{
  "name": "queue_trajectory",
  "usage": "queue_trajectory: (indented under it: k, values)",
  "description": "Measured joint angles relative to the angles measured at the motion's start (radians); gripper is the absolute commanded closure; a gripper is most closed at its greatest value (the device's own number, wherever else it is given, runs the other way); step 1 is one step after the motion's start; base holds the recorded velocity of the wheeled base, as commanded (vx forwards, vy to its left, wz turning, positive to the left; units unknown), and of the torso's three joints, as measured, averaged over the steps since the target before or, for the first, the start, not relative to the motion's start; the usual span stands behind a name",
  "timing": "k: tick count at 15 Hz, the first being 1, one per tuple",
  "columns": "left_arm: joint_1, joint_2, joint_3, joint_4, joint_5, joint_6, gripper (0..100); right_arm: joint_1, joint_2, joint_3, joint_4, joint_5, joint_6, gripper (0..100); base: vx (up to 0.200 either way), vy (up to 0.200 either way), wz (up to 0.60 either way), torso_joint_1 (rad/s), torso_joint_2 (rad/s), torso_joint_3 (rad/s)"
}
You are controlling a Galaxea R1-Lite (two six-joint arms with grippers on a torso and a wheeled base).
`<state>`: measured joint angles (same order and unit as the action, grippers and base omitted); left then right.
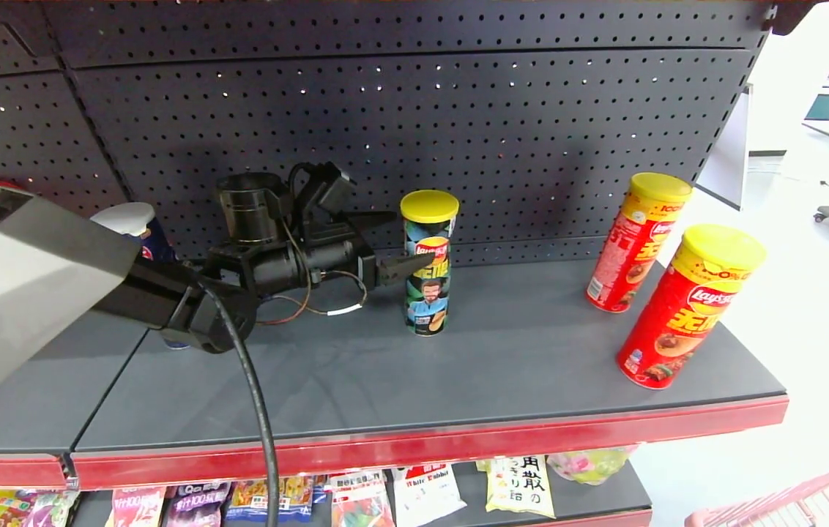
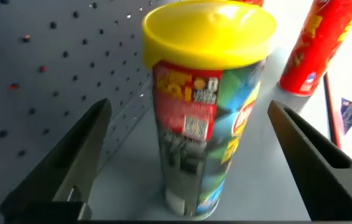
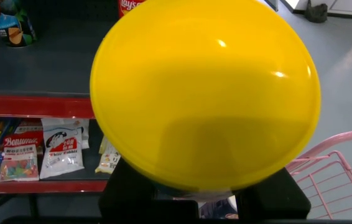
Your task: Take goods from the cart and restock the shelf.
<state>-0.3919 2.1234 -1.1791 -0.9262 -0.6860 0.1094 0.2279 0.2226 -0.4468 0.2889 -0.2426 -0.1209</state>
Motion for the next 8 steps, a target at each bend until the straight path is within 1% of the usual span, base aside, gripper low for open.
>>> queue_trajectory:
  k: [1,2,5,8]
  values:
    - [-0.011,0.011,-0.016,0.0,0.001,-0.016,0,0.0,0.001,0.0,0.001,0.0,0.0,100,0.0,0.0,0.0,0.0,0.0,0.0]
    - [-0.019,0.022,-0.031,-0.001,0.001,-0.022,0,-0.001,0.001,0.0,0.001,-0.001,0.0,100,0.0,0.0,0.0,0.0,0.0,0.0]
    - [-0.025,0.054,-0.086,0.0,0.002,-0.024,0,-0.003,0.001,0.0,0.001,-0.001,-0.001,100,0.0,0.0,0.0,0.0,0.0,0.0]
    - [-0.026,0.077,-0.1,0.003,0.001,-0.025,0,-0.004,0.001,0.001,0.001,-0.001,-0.002,100,0.0,0.0,0.0,0.0,0.0,0.0]
